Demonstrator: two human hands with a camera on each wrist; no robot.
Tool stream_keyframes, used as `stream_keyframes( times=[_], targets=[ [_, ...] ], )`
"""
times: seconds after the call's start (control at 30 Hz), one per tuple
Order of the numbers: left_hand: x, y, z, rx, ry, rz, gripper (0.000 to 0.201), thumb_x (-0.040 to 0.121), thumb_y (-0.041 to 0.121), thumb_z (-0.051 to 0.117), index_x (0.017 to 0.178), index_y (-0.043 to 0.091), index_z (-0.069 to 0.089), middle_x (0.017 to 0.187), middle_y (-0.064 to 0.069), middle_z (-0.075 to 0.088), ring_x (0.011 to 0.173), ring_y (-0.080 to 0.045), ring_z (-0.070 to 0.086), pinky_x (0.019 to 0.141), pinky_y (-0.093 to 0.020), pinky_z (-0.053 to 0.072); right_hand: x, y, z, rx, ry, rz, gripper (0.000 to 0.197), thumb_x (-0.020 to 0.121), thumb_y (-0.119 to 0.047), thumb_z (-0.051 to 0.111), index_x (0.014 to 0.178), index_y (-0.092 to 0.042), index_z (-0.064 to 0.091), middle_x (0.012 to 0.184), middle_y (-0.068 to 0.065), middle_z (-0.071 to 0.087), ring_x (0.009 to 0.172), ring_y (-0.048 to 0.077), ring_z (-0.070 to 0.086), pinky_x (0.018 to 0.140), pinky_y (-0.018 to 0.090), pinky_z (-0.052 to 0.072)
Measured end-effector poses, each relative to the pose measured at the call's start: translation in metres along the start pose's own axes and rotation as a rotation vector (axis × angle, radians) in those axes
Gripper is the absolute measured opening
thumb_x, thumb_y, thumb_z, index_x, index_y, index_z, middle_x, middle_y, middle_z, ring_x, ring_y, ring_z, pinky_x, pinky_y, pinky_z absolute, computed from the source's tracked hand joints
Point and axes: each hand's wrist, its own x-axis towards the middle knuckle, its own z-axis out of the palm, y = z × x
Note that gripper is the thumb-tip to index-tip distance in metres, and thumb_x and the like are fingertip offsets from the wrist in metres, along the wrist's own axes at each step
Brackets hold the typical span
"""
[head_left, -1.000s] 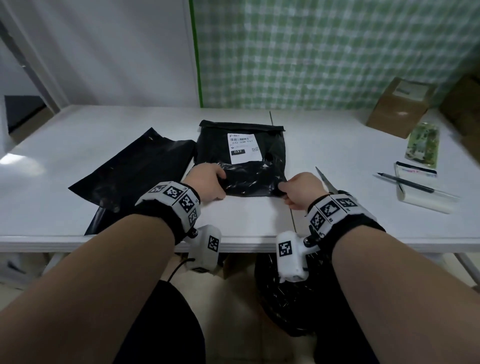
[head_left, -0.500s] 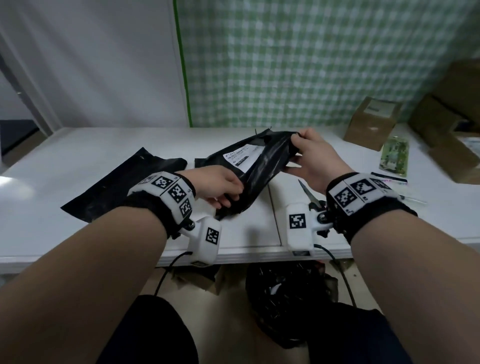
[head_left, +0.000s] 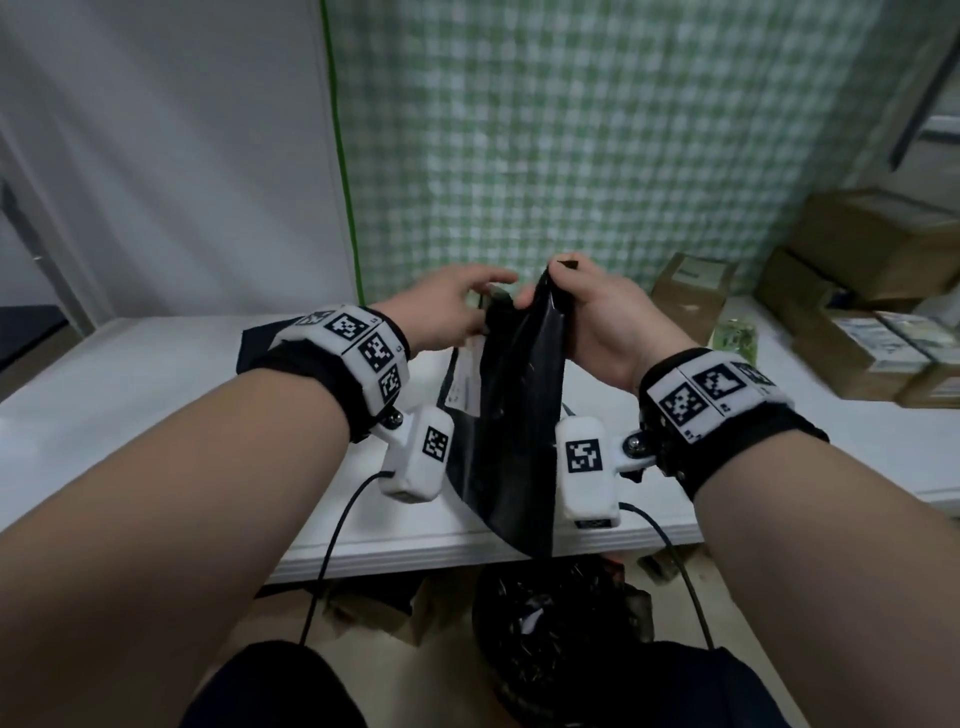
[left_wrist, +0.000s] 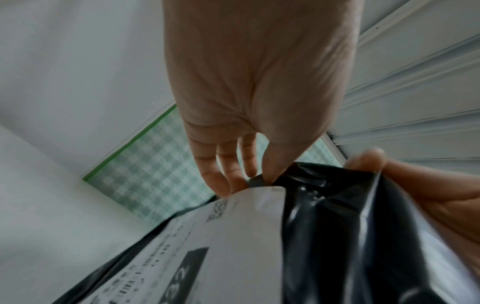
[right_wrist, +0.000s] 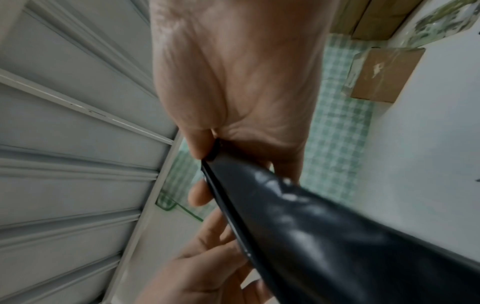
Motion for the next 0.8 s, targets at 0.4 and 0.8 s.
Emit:
stream_keyframes(
  times=[0.4,0.8],
  targets=[
    [-0.012,-0.005,-0.013,0.154,0.063,-0.173,0.02,0.087,0.005,0.061,0.106,0.007,0.065,0.084,-0.007,0.067,0.069,-0.015,0.063,0.066,-0.024,0.057,-0.015,-0.028,-0.006,-0.157,0.217,-0.089,0.009,0.098,-0.015,0.045,0.09,-0.011,0.049,0.083,0.004,0.065,0.07,0.017,0.064,0.063,0.03,0.055],
    [-0.011,0.0,-0.042,0.665,0.461,-0.264,0.022,0.078,0.002,0.047,0.057,0.004,0.042,0.067,-0.009,0.048,0.071,-0.027,0.047,0.058,-0.033,0.037,-0.021,-0.007,0.001,-0.363,0.115,0.078,0.023,0.094,-0.009,0.054,0.073,-0.014,0.044,0.076,0.008,0.062,0.06,0.019,0.062,0.063,0.03,0.057]
  ],
)
